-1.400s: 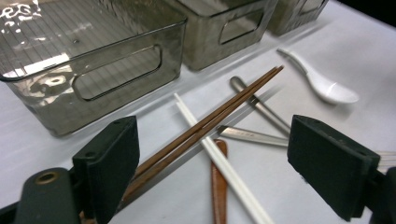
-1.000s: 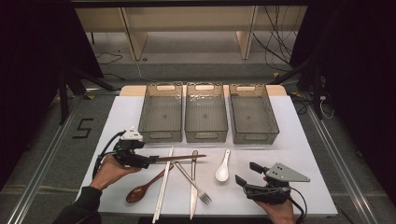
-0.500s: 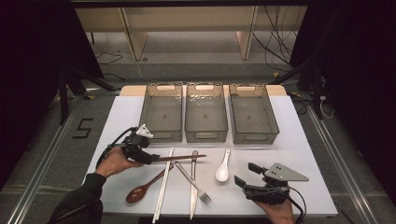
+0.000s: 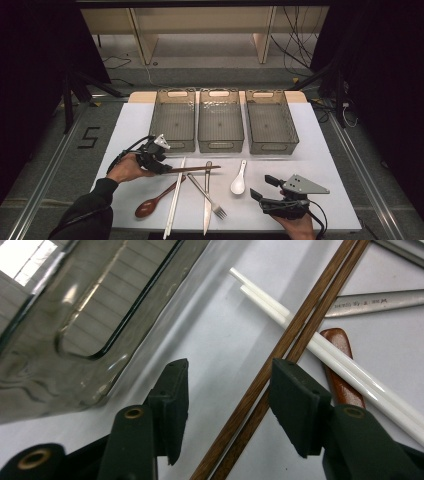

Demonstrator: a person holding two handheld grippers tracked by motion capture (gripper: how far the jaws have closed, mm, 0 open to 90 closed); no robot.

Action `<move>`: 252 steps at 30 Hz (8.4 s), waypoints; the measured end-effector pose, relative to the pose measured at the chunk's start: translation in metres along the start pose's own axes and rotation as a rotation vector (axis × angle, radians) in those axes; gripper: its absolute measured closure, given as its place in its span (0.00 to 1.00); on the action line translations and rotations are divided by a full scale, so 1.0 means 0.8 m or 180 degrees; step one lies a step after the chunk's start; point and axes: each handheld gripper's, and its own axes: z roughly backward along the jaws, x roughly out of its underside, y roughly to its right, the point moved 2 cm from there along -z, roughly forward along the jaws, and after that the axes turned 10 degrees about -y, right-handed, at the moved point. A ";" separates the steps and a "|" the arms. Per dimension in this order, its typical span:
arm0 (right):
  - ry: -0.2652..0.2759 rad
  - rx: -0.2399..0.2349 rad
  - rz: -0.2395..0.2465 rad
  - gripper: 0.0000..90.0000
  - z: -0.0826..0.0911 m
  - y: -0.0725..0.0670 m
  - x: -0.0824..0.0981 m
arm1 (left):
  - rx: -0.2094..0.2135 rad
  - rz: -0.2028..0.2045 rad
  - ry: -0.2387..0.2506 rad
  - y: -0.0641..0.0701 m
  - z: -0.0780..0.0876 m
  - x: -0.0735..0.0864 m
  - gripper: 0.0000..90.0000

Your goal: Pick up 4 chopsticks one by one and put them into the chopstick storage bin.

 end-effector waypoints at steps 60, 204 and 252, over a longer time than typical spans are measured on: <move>-0.0046 -0.0038 0.0008 0.34 -0.002 0.000 0.000 | -0.0123 -0.0957 0.0196 0.031 0.042 -0.027 0.93; -0.0044 -0.0036 0.0014 0.33 0.000 -0.003 0.001 | -0.0093 0.0531 0.0385 0.030 0.054 -0.007 0.34; -0.0071 -0.0048 0.0016 0.33 -0.001 -0.003 0.002 | 0.0211 -0.0081 -0.0334 0.046 -0.009 0.022 0.89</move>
